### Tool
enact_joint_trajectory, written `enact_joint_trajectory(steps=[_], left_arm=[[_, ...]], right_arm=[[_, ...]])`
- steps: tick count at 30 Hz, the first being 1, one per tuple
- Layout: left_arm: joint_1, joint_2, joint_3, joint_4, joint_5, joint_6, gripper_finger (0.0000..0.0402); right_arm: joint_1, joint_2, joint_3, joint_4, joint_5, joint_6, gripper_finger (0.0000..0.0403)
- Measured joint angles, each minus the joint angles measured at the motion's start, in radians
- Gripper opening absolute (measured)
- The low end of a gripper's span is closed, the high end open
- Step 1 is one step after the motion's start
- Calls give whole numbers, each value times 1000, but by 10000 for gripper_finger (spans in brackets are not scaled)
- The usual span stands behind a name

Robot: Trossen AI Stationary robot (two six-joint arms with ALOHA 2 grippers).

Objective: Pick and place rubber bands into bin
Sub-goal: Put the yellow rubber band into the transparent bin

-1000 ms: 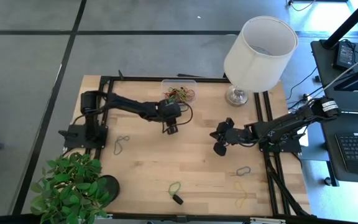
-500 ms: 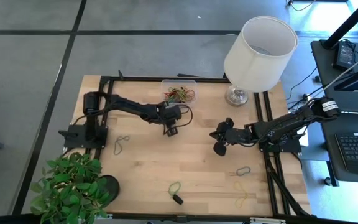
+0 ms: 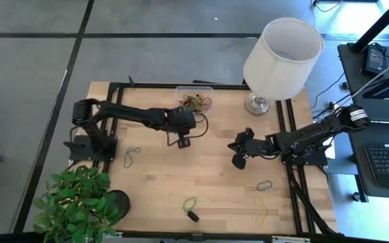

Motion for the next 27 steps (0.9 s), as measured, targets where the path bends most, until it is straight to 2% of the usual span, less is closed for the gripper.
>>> enact_joint_trajectory(steps=[5, 11, 17, 23, 27], left_arm=[[21, -101, 47, -10, -69, 66, 1], [98, -134, 115, -3, -110, 167, 1], [204, -100, 195, 7, -106, 198, 1], [302, -33, 198, 5, -1, 191, 1], [329, 66, 197, 14, 31, 189, 1]], right_arm=[[0, 0, 0, 2, 0, -3, 26], [0, 0, 0, 4, 0, -3, 26], [-1, 0, 0, 4, 0, -4, 26], [-1, 0, 0, 4, 0, -4, 26], [-1, 0, 0, 4, 0, -4, 26]])
